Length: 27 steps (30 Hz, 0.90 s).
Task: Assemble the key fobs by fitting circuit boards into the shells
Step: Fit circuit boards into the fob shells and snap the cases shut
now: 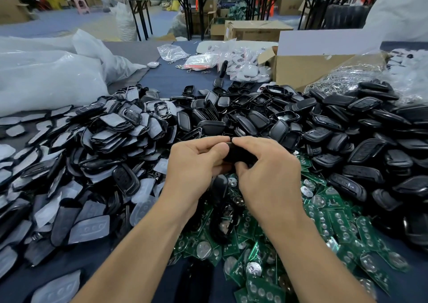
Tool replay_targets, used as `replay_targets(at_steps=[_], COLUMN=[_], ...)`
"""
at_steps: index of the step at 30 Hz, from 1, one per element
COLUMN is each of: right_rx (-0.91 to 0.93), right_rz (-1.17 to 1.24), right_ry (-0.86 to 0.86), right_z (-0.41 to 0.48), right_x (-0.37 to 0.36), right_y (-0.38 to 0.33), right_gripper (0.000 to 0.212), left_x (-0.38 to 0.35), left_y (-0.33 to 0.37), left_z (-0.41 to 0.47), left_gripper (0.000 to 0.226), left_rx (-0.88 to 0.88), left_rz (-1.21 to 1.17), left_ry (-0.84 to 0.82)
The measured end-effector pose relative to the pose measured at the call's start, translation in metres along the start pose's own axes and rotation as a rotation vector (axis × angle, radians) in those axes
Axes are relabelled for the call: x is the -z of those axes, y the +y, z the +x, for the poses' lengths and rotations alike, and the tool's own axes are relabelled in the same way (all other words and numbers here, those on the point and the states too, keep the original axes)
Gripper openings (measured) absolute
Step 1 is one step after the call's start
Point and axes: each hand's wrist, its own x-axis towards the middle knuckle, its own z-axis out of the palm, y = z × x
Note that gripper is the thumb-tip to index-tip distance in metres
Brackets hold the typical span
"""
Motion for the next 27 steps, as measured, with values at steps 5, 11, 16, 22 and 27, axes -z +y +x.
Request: replay_targets(at_steps=[5,11,16,22,27], right_rx=[-0.135,-0.268,-0.295,-0.316,-0.306], right_rz=[0.198,0.452,0.547,0.618,0.662], right_ry=[-0.053,-0.311,-0.294,-0.277,-0.315], right_z=[0.006,0.013,0.011,0.01,0.01], right_x=[0.007,0.012,0.006,0.002,0.003], right_y=[0.006,0.019,0.023,0.023,0.022], right_gripper=[0.049,0.048,0.047,0.045,0.046], left_x=[0.011,0.025,0.023,0.024,0.022], left_y=[0.003,0.002,-0.002,0.0,0.0], left_z=[0.002,0.011,0.012,0.013,0.013], left_gripper=[0.047,0.052,0.048,0.041,0.039], left_rx=[-0.082,-0.112,-0.081,-0.085,-0.087], left_rz=[0.03,0.099,0.084,0.056,0.048], left_ry=[-0.165,-0.237,-0.201,-0.195,-0.184])
